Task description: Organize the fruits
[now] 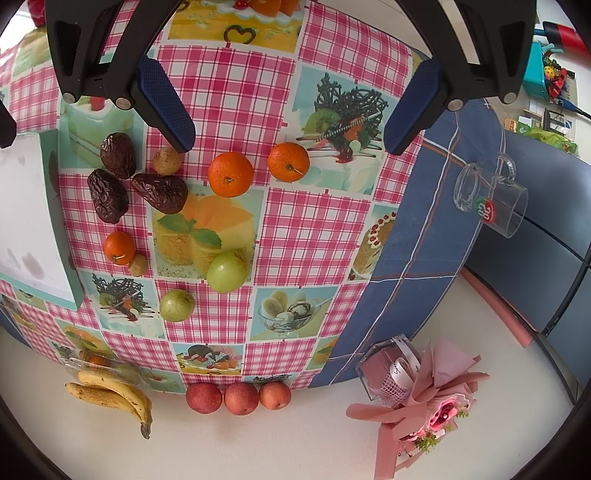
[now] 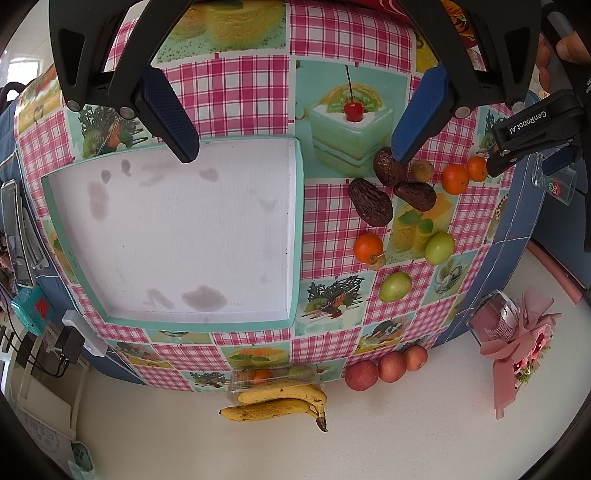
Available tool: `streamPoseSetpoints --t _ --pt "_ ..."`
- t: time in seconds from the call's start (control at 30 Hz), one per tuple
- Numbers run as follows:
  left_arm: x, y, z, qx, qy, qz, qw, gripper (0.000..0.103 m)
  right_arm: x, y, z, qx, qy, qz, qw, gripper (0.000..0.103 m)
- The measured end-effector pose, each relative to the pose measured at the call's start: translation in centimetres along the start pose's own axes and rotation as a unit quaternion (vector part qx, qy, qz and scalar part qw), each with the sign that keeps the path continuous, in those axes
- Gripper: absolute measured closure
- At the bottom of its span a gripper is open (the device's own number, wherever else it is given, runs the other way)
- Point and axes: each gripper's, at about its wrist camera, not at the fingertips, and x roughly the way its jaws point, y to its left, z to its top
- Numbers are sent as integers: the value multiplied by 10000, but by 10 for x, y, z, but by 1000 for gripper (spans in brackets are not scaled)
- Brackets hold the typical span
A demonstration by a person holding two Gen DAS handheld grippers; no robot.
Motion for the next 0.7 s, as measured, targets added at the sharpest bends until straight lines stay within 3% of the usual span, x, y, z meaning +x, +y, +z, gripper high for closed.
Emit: streamPoseSetpoints --t 0.33,0.47,0.6,0.7 --pt "3 6 1 -144 39 -337 9993 0 2 1 0 -25 36 -47 10000 0" --pt "-1 14 7 -178 -199 -424 9987 0 0 1 1 -16 7 15 10000 0" --pt "-4 32 17 -272 -423 -522 9974 0 -9 9 11 -141 -261 58 9995 0" --pt "-4 49 27 -362 -482 -862 9944 0 -16 22 23 -318 -530 223 9978 0"
